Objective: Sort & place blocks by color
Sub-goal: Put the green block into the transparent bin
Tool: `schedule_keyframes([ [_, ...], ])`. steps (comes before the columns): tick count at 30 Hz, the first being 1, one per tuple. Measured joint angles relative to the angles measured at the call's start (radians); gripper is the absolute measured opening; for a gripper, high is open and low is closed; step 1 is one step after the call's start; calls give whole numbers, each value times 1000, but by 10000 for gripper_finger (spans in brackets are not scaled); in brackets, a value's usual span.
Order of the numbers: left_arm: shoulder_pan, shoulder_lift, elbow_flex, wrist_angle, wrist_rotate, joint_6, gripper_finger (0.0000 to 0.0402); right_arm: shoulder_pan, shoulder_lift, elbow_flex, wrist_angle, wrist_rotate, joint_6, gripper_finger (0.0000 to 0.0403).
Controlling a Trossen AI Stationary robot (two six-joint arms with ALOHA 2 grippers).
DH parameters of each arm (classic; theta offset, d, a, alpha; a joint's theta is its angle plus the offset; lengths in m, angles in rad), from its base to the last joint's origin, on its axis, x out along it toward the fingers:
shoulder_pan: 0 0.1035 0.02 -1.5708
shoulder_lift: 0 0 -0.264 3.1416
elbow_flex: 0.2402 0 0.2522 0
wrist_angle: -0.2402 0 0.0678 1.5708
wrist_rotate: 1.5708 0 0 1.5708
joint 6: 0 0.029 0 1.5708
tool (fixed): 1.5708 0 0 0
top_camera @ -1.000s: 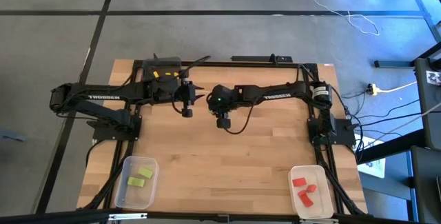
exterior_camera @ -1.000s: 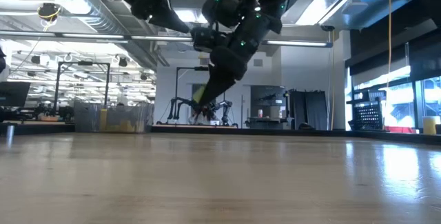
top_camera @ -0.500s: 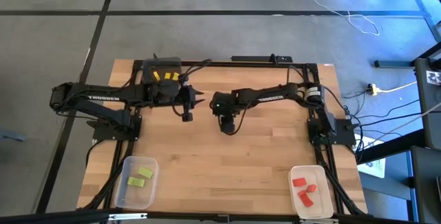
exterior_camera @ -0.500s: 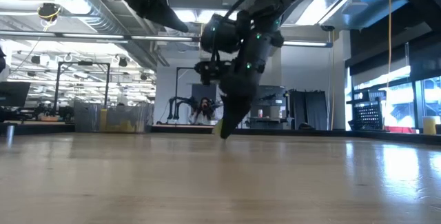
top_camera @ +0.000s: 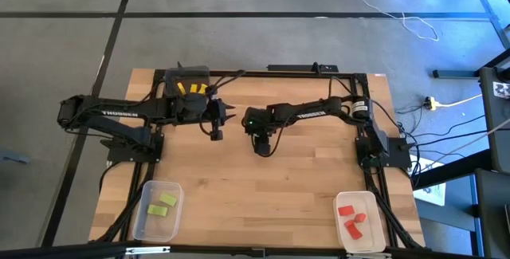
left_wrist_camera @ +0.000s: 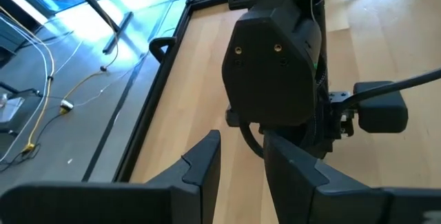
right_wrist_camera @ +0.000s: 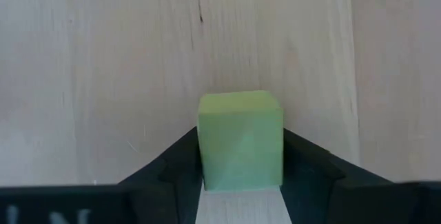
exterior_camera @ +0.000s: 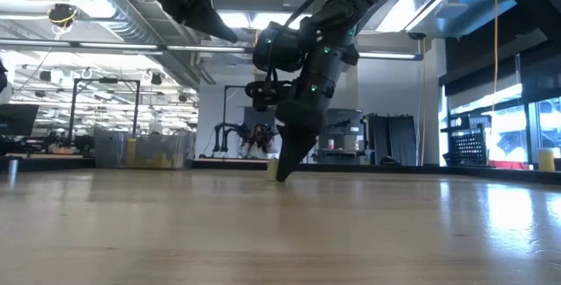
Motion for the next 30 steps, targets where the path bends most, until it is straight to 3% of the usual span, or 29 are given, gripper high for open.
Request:
schedule_keyframes([
  [30, 3, -5, 0, -24, -26, -62, 102, 0, 3, -4, 47, 0, -2, 170],
])
